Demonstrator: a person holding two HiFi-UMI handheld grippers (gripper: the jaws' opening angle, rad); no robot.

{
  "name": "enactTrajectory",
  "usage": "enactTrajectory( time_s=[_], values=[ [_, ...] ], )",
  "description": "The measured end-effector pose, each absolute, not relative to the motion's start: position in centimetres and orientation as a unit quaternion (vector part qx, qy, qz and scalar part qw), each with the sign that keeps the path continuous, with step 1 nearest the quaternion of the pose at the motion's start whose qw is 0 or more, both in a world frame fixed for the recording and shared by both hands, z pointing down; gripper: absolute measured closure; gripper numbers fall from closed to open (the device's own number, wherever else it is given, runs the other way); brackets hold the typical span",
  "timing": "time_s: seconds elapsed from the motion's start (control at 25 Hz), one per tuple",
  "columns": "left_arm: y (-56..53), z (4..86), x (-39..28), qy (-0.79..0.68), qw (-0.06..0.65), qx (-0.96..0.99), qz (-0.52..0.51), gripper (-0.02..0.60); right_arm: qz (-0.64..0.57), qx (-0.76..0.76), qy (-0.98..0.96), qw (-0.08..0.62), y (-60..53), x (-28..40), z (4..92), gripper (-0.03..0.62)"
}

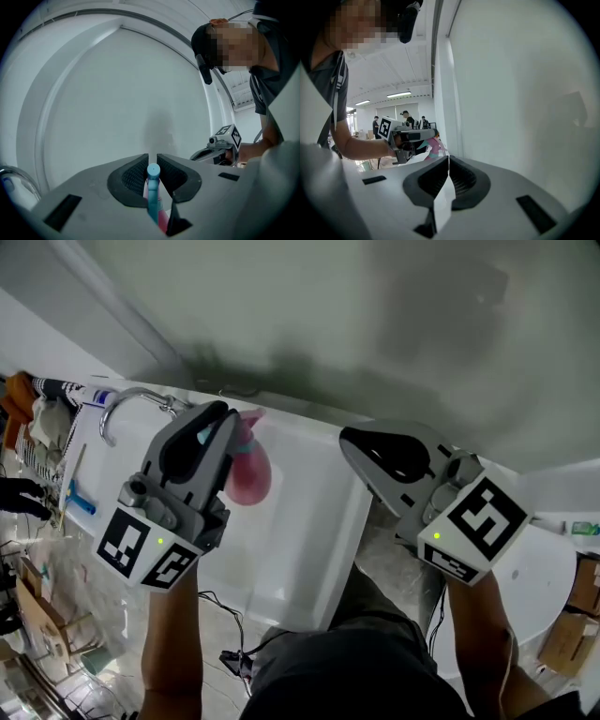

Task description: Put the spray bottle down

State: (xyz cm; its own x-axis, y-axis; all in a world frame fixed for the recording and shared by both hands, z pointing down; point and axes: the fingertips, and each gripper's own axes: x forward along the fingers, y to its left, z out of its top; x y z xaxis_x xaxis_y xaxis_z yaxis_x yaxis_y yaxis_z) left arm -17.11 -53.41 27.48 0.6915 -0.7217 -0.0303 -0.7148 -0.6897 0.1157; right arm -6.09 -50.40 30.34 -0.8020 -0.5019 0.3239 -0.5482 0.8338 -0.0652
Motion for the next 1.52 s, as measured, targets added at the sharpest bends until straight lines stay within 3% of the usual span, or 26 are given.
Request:
enactTrajectory(
  time_s=[0.96,1.52],
  values=[
    [-63.8,42.5,-12.6,-0.400,0.086,0.912,-0.029,0.528,0.144,0.271,-0.936,0.170,-57.6,-3.0,43.0,0.583],
    [-65.4,43.0,-11.6,-0.374,0.072,0.923,-0.055,0.528,0.163,0.267,-0.931,0.187,-57.5,-3.8,43.5,0.583]
  ],
)
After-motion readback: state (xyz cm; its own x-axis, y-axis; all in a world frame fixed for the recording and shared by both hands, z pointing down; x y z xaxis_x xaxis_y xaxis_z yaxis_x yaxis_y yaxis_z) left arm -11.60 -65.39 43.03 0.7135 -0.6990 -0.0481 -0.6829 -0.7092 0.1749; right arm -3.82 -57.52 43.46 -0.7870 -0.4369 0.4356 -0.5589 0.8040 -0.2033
